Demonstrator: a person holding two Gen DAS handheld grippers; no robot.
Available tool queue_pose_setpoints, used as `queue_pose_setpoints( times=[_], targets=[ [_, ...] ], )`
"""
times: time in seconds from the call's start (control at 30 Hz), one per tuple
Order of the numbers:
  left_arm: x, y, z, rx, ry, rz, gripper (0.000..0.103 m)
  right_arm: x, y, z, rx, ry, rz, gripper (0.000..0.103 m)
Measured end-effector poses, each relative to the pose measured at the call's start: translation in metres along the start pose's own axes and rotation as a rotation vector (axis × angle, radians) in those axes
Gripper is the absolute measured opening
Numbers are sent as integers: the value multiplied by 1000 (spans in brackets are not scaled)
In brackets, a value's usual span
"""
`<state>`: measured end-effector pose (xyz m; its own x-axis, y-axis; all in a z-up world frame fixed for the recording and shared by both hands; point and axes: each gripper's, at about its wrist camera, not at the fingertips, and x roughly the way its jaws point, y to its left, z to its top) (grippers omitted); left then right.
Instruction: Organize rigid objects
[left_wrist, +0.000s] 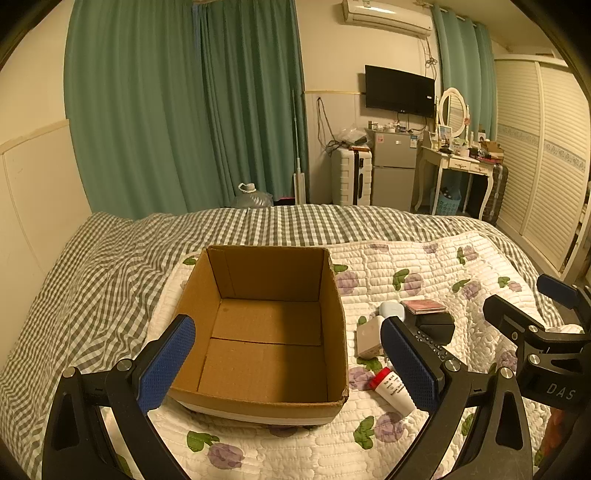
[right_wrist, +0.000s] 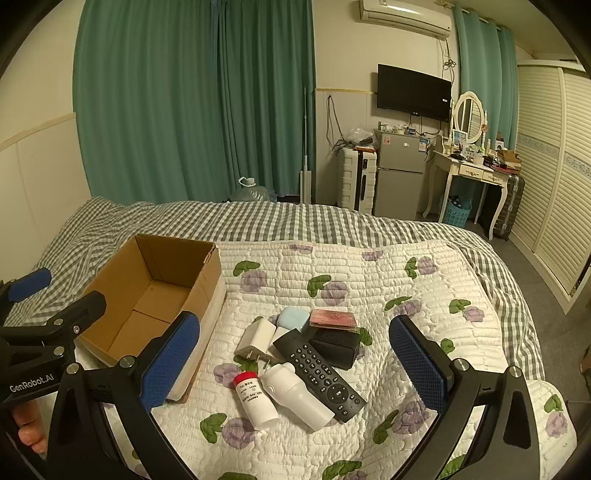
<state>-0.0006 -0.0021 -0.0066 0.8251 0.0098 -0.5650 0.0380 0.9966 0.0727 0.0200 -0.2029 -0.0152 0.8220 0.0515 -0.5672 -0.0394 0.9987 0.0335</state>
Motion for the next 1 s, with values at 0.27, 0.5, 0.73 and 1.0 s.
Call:
queue_pose_setpoints(
  times=[0.27, 0.5, 0.73, 1.0],
  targets=[
    [0, 0, 0, 0, 2, 2, 102, 0, 1, -4, -1, 2, 1, 103],
    [0, 1, -1, -2, 7, 1, 102, 0, 2, -4, -2, 3, 0, 103],
    [-1, 0, -2, 3, 13, 8, 102, 2, 1, -3, 0, 2, 2, 103],
    [-22, -7, 9, 16, -26, 10, 102, -13, -6, 2, -5, -23, 20, 103]
  ],
)
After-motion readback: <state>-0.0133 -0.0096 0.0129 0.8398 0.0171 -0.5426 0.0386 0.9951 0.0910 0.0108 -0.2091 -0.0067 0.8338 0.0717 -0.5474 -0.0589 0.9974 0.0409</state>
